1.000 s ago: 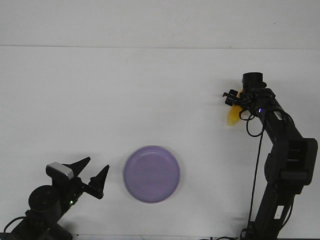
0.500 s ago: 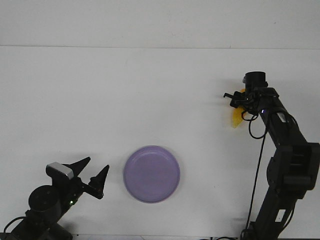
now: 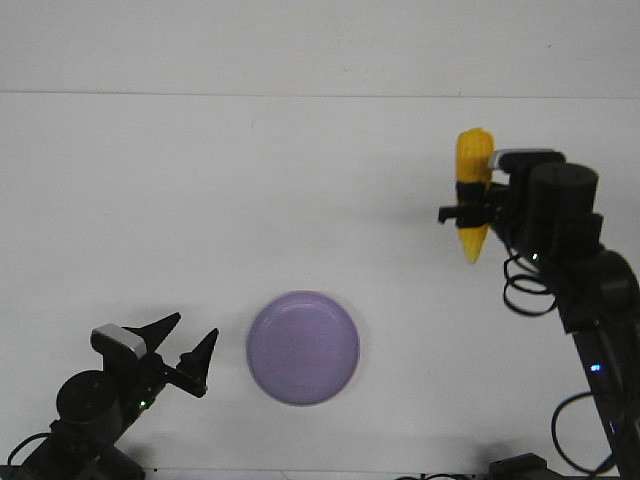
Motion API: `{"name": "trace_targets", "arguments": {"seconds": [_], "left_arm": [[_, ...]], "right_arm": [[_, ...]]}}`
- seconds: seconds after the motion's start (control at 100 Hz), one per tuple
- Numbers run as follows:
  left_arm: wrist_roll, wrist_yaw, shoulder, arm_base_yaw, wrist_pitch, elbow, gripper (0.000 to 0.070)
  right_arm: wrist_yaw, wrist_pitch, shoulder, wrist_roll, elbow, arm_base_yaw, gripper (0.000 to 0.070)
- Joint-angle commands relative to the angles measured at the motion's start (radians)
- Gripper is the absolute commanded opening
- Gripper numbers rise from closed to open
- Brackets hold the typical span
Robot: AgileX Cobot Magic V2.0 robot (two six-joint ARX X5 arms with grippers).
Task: Place corn on plate with both arms
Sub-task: 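Carry the corn with the right gripper over the plate and lower it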
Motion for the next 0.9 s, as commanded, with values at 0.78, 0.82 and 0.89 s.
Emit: {"name": "trace_targets", "arguments": {"seconds": [0.78, 0.82, 0.89], "left_arm": [[0.013, -0.014, 0.0, -0.005, 0.023, 0.012, 0.0501], [0.014, -0.014, 0.0, -0.004, 0.023, 0.012, 0.0501], [0.014, -0.014, 0.0, -0.005, 0.023, 0.012, 0.0501]], "right_arm": [[0.136, 0.371, 0.364, 0.113, -0.43, 0.738, 0.0238], [0.135, 0.371, 0.378, 0.113, -0.43, 0.738, 0.0283], [0.133, 0.359, 0.383, 0.12, -0.43, 0.738, 0.046]]}}
